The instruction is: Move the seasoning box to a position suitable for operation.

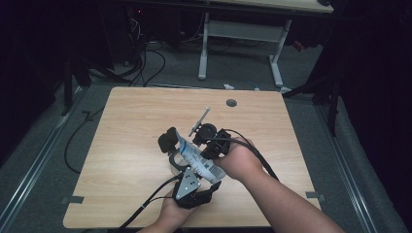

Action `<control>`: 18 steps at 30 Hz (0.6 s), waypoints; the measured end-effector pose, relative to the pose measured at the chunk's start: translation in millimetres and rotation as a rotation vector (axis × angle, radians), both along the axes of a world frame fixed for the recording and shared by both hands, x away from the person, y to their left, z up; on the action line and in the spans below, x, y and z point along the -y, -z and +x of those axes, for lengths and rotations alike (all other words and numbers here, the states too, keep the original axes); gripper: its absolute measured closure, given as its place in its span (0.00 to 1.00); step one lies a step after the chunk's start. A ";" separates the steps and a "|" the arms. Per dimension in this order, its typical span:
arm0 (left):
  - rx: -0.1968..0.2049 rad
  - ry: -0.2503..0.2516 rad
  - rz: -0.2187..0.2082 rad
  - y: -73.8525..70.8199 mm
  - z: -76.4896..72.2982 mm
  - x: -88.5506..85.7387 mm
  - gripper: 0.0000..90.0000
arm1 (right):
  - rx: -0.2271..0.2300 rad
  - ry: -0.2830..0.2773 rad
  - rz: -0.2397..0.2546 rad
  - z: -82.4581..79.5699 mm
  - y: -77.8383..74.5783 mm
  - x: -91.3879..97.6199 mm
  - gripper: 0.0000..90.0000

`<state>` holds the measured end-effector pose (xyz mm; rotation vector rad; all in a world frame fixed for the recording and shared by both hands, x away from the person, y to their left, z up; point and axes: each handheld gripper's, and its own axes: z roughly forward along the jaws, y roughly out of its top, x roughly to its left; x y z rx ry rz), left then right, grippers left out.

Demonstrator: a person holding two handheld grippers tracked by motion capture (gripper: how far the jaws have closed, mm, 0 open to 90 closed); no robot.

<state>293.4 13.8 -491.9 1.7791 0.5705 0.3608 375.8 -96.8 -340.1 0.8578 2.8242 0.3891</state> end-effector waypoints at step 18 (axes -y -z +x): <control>0.004 0.002 -0.003 0.5 0.0 1.6 0.52 | -0.010 -0.002 -0.006 1.8 -0.5 -0.2 1.00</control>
